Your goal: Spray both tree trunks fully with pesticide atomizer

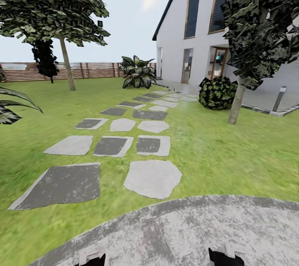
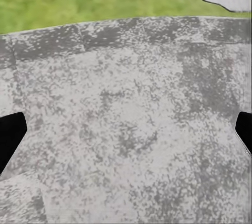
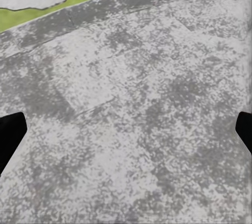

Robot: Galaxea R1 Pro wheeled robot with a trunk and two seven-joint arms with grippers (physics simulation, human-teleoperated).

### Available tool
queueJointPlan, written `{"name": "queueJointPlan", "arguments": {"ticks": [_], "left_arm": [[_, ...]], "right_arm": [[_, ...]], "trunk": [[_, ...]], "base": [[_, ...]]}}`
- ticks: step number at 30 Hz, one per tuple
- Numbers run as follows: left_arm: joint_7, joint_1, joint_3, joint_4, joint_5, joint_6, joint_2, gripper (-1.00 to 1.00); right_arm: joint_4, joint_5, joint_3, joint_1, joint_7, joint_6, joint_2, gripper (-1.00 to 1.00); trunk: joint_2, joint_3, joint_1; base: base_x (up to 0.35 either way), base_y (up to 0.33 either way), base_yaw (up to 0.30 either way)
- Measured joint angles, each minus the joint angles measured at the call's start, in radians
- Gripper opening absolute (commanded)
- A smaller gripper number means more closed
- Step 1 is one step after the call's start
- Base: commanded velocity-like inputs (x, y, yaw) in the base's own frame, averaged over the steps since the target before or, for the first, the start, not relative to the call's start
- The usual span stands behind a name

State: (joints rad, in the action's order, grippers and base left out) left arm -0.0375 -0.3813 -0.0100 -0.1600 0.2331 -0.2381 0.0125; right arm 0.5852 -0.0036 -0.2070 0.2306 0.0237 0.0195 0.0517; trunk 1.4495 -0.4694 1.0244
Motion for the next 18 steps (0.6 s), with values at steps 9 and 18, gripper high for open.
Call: {"name": "queueJointPlan", "arguments": {"ticks": [9, 18], "left_arm": [[0.000, 0.000, 0.000, 0.001, 0.000, 0.003, 0.000, 1.00], [0.000, 0.000, 0.000, 0.001, 0.000, 0.003, 0.000, 1.00]], "right_arm": [[0.000, 0.001, 0.000, 0.000, 0.000, 0.002, 0.001, 1.00], [0.000, 0.001, 0.000, 0.000, 0.001, 0.003, 0.000, 1.00]], "trunk": [[0.000, 0.000, 0.000], [0.000, 0.000, 0.000]], "base": [[0.335, 0.000, -0.024], [0.334, 0.000, -0.002]]}}
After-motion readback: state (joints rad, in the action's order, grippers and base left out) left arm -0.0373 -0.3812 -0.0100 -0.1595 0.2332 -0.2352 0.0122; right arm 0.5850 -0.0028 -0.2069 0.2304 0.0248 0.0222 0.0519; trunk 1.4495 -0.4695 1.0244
